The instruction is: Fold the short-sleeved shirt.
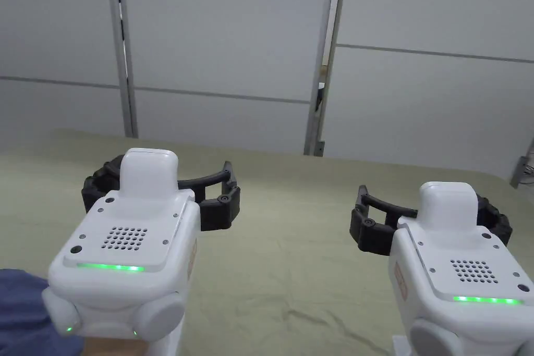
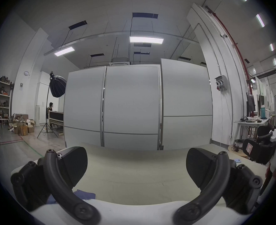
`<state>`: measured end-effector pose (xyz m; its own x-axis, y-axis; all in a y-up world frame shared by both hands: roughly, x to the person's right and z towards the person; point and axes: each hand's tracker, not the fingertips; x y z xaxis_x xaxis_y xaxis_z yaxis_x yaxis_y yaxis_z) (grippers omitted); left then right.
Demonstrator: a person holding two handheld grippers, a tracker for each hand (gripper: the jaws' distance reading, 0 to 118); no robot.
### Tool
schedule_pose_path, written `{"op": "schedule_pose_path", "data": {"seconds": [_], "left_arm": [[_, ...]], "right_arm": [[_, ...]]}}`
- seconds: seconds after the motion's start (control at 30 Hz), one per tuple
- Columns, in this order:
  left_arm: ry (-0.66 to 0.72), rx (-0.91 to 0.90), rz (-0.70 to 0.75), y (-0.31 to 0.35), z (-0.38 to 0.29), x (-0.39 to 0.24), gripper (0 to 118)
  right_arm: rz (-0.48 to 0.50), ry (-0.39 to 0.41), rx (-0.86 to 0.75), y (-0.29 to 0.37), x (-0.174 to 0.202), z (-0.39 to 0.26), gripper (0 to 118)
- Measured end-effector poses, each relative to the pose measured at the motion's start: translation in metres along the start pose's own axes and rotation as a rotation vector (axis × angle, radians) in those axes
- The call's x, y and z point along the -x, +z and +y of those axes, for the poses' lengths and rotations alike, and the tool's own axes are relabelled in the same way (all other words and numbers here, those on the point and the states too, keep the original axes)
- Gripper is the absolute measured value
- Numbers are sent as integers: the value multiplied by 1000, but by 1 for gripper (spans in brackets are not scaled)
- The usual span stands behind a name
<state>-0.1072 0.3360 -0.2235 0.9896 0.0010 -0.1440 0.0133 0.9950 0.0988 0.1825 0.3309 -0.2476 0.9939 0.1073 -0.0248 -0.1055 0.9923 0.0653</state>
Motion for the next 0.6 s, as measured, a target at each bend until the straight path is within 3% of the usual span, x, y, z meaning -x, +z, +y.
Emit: {"op": "schedule_pose_path", "data": {"seconds": [0.6], "left_arm": [[1,7,-1,2,-3,0,118]], "right_arm": [[10,5,1,1,2,-3,118]]}}
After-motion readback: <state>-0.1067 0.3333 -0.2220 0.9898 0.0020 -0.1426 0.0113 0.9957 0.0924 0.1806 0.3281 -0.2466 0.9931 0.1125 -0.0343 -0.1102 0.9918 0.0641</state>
